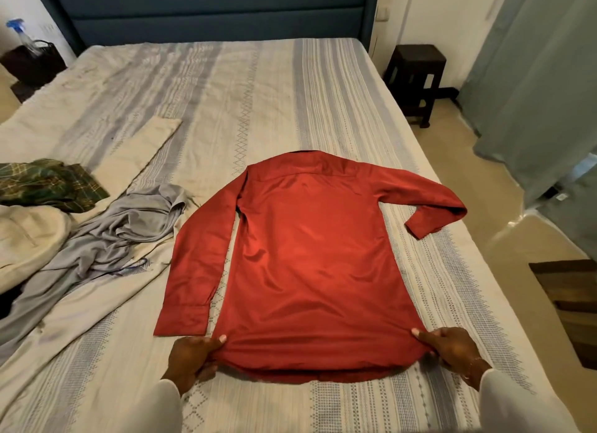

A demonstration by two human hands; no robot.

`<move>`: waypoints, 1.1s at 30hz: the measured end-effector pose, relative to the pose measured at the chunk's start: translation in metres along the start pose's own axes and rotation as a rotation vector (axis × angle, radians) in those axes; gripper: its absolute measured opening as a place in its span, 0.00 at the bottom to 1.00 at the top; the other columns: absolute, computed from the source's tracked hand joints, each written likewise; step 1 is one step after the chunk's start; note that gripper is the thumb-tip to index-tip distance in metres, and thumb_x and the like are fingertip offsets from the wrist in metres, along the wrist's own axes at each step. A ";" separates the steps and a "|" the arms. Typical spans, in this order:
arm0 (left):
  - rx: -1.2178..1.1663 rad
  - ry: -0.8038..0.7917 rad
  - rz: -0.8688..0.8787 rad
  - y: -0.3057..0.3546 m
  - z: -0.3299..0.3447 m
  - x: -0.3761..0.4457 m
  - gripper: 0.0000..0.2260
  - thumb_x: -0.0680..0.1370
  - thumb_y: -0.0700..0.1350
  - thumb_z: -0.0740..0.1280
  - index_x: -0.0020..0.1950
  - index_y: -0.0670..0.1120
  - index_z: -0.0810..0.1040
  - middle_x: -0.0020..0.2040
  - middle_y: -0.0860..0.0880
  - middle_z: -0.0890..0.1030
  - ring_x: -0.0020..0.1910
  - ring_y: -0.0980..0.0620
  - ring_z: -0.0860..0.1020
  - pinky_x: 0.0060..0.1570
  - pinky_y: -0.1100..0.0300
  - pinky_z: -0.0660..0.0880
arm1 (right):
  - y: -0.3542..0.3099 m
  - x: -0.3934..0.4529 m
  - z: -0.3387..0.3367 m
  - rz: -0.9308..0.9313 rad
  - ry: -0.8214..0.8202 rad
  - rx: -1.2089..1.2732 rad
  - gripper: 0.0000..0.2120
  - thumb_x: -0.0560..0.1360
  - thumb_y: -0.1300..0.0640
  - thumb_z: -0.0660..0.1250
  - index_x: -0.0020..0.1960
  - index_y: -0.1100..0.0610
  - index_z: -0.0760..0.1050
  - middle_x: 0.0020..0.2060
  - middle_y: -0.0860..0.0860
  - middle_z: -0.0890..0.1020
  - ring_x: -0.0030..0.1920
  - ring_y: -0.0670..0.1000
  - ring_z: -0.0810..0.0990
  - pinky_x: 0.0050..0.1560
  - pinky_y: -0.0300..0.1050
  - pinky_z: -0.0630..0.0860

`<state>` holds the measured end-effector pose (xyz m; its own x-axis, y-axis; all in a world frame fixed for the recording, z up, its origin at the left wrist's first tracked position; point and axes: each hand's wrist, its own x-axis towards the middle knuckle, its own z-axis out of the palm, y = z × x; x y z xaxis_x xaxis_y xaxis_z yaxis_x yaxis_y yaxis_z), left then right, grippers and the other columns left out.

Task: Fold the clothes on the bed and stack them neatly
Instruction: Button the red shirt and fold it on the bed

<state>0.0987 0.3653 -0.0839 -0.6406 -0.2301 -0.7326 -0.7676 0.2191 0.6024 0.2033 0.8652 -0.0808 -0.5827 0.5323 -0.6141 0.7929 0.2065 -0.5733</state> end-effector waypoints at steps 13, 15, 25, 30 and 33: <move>1.068 0.125 0.932 -0.008 0.044 -0.021 0.14 0.72 0.50 0.72 0.54 0.45 0.75 0.48 0.45 0.79 0.45 0.43 0.78 0.40 0.52 0.75 | 0.007 -0.022 0.060 -0.927 0.305 -0.668 0.17 0.77 0.40 0.66 0.47 0.55 0.73 0.42 0.52 0.77 0.42 0.55 0.75 0.40 0.51 0.75; 1.152 -0.107 1.082 -0.012 0.063 -0.031 0.20 0.71 0.59 0.70 0.55 0.48 0.76 0.50 0.48 0.78 0.47 0.48 0.76 0.42 0.54 0.76 | 0.004 -0.034 0.086 -1.098 0.077 -0.719 0.18 0.77 0.35 0.63 0.50 0.51 0.73 0.45 0.47 0.76 0.43 0.48 0.73 0.42 0.43 0.74; 1.224 -0.284 1.013 -0.029 0.109 -0.052 0.08 0.78 0.48 0.66 0.53 0.46 0.79 0.53 0.47 0.80 0.52 0.46 0.78 0.45 0.58 0.70 | 0.000 -0.067 0.146 -1.142 -0.223 -0.762 0.11 0.73 0.43 0.67 0.49 0.48 0.78 0.46 0.46 0.79 0.48 0.50 0.76 0.48 0.47 0.74; 1.280 -0.224 1.097 -0.043 0.110 -0.057 0.12 0.78 0.50 0.65 0.60 0.47 0.74 0.57 0.47 0.77 0.53 0.46 0.76 0.44 0.57 0.69 | 0.007 -0.072 0.148 -1.199 -0.132 -0.857 0.11 0.70 0.42 0.71 0.48 0.45 0.75 0.44 0.43 0.77 0.44 0.48 0.76 0.43 0.43 0.75; 1.350 -0.198 1.150 -0.042 0.116 -0.057 0.16 0.79 0.50 0.65 0.65 0.45 0.73 0.60 0.44 0.76 0.58 0.44 0.74 0.49 0.51 0.74 | 0.005 -0.077 0.149 -1.240 -0.072 -0.881 0.15 0.67 0.42 0.72 0.48 0.47 0.74 0.43 0.45 0.77 0.41 0.48 0.76 0.37 0.43 0.75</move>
<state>0.1701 0.4794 -0.1049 -0.6982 0.6684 -0.2564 0.6346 0.7436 0.2105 0.2255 0.7029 -0.1178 -0.9264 -0.3741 -0.0428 -0.3526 0.9017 -0.2504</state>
